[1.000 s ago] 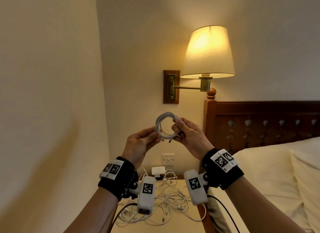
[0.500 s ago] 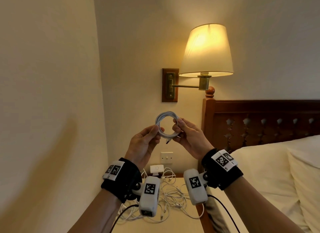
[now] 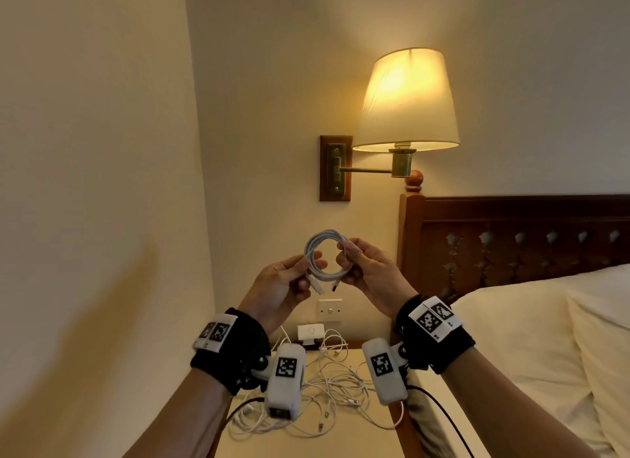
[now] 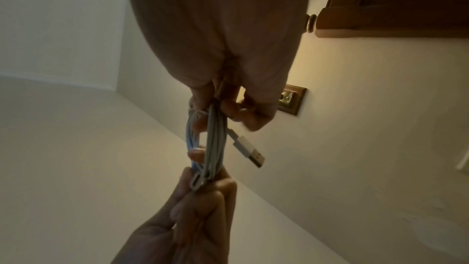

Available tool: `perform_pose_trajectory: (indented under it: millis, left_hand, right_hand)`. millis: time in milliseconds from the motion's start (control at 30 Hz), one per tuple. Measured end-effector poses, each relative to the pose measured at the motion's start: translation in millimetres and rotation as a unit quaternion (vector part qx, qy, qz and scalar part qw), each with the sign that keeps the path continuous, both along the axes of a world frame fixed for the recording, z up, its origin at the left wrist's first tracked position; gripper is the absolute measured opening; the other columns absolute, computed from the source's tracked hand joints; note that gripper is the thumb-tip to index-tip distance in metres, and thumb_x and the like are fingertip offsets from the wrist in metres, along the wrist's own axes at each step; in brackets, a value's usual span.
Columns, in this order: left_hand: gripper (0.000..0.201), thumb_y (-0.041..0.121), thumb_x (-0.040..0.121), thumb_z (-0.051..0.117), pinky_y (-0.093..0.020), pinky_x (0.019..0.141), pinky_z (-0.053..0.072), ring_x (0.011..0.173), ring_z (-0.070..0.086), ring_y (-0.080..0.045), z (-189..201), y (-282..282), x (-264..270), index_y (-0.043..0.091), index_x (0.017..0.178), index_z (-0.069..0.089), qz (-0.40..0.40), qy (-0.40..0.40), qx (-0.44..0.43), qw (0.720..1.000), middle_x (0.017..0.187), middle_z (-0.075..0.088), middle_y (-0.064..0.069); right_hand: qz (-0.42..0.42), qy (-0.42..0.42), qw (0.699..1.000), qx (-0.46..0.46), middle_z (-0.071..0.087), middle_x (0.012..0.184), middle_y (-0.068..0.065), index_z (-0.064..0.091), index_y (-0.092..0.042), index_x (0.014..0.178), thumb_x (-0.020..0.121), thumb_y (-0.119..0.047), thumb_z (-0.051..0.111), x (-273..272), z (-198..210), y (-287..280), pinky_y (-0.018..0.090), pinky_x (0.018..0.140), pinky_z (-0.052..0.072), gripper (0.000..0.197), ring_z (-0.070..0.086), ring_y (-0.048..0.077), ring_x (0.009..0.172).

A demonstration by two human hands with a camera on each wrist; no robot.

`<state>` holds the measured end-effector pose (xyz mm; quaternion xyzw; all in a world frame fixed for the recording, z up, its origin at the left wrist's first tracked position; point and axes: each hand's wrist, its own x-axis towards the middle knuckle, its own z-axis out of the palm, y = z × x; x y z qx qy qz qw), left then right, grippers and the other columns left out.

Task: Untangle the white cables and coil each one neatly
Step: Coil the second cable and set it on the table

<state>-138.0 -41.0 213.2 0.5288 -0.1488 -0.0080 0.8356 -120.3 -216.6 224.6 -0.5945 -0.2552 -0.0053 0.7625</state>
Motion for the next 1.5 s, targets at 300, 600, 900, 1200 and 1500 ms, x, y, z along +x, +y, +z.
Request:
perform_pose_trajectory:
  millis: [300,600,900,1200,1500]
  left_hand:
    - [0.026,0.021,0.101,0.043,-0.018,0.053,0.045,0.060,0.045,-0.009,0,-3,1,0.003,0.111,0.060,-0.026,0.031,-0.110,0.993,0.072,0.054,0.000]
    - [0.027,0.024,0.102,0.044,-0.016,0.049,0.041,0.055,0.046,-0.005,-3,2,4,0.005,0.105,0.062,0.052,0.016,-0.085,0.995,0.069,0.052,0.002]
    - [0.024,0.021,0.098,0.050,-0.017,0.047,0.043,0.053,0.048,-0.005,-4,8,3,0.003,0.104,0.065,0.070,0.004,-0.079,0.994,0.069,0.058,0.001]
    - [0.033,0.024,0.084,0.061,-0.023,0.058,0.046,0.056,0.047,-0.010,-17,-2,0,0.006,0.110,0.068,0.076,-0.029,-0.026,0.996,0.083,0.069,-0.006]
    - [0.009,0.018,0.084,0.072,-0.027,0.051,0.047,0.050,0.052,-0.015,-23,2,1,0.009,0.086,0.073,0.255,-0.136,0.179,0.940,0.072,0.073,-0.005]
  right_hand:
    - [-0.069,-0.050,0.994,-0.066,0.069,0.080,0.003,0.057,-0.010,0.103,0.103,-0.022,0.041,-7,-7,10,0.042,0.082,0.055,0.020,0.066,0.022,0.080]
    - [-0.062,-0.070,0.981,-0.173,0.071,0.102,0.007,0.066,-0.014,0.109,0.088,-0.005,0.067,-5,-14,-1,0.030,0.079,0.056,0.023,0.065,0.018,0.080]
    - [-0.078,-0.019,0.987,-0.138,0.072,0.095,0.007,0.068,-0.013,0.106,0.091,0.002,0.060,-6,-9,-10,0.033,0.084,0.054,0.024,0.065,0.019,0.087]
    - [-0.091,-0.007,0.994,-0.062,0.069,0.085,0.004,0.067,-0.008,0.103,0.096,-0.021,0.057,-7,-7,9,0.038,0.084,0.051,0.018,0.065,0.018,0.085]
    - [-0.152,-0.022,0.987,-0.038,0.060,0.075,0.003,0.066,-0.010,0.093,0.100,-0.019,0.049,-4,2,3,0.034,0.075,0.048,0.021,0.057,0.020,0.074]
